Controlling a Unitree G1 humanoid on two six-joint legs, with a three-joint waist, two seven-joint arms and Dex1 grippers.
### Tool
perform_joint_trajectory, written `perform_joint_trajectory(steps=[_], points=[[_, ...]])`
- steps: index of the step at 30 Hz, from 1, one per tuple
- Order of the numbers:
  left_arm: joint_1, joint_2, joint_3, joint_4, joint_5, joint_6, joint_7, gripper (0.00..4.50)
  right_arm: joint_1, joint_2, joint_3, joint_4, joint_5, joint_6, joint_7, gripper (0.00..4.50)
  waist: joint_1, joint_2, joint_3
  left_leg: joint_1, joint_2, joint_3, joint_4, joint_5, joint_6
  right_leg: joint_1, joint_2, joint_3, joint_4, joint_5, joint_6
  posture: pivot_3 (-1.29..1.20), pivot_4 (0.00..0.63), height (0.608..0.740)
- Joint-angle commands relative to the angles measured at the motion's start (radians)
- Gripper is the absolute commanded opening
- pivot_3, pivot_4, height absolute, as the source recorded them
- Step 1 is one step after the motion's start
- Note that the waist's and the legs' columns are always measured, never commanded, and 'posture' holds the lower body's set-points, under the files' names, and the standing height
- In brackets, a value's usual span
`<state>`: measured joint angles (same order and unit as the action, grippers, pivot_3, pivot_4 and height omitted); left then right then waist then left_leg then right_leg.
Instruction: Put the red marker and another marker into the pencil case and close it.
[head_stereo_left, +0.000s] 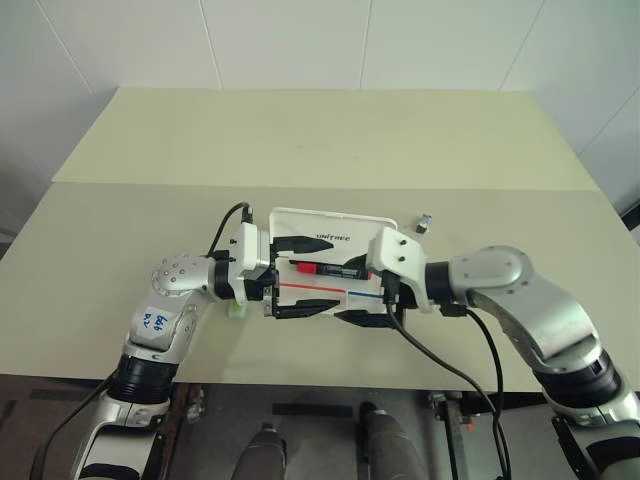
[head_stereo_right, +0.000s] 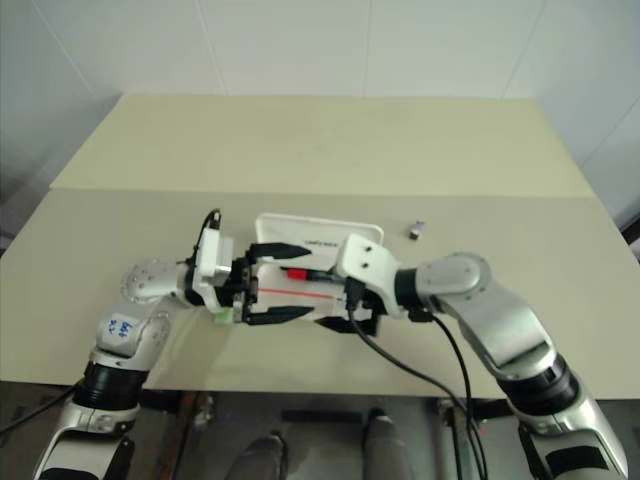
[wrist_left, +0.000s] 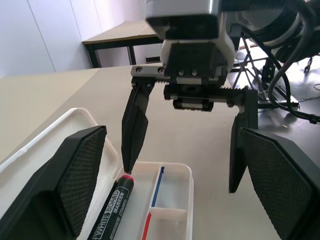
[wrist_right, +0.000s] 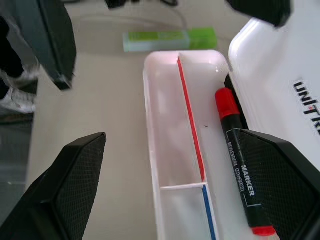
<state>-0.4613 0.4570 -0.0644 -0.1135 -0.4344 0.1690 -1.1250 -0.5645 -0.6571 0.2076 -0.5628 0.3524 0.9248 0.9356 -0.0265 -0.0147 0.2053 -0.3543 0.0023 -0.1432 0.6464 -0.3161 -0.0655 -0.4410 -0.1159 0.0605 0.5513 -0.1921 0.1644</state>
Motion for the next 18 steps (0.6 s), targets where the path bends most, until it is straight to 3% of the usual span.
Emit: perform_joint_trajectory(steps=[1, 11, 18], points=[[0.005, -0.008, 0.007, -0.057, -0.026, 0.008, 0.024, 4.50, 0.022, 0.003, -0.115, -0.110, 0.082, 0.067, -0.055, 4.44, 0.000, 0.000, 0.000, 0.000, 0.000, 0.000, 0.000, 0.000, 0.000, 0.000, 0.000, 0.000, 0.000, 0.000, 0.000, 0.00, 0.150, 0.740], [0.025, -0.010, 0.025, -0.123, -0.036, 0.039, 0.096, 4.50, 0.079, 0.030, -0.270, -0.169, 0.197, 0.098, -0.188, 4.47, 0.000, 0.000, 0.000, 0.000, 0.000, 0.000, 0.001, 0.000, 0.000, 0.000, 0.000, 0.000, 0.000, 0.000, 0.000, 0.00, 0.150, 0.740], [0.123, 0.018, 0.090, -0.293, -0.001, 0.125, 0.302, 4.50, 0.108, 0.010, -0.302, -0.149, 0.278, 0.036, -0.156, 4.47, 0.001, 0.000, 0.000, 0.000, 0.000, 0.000, 0.000, 0.000, 0.000, 0.000, 0.000, 0.000, 0.000, 0.000, 0.000, 0.00, 0.150, 0.740]])
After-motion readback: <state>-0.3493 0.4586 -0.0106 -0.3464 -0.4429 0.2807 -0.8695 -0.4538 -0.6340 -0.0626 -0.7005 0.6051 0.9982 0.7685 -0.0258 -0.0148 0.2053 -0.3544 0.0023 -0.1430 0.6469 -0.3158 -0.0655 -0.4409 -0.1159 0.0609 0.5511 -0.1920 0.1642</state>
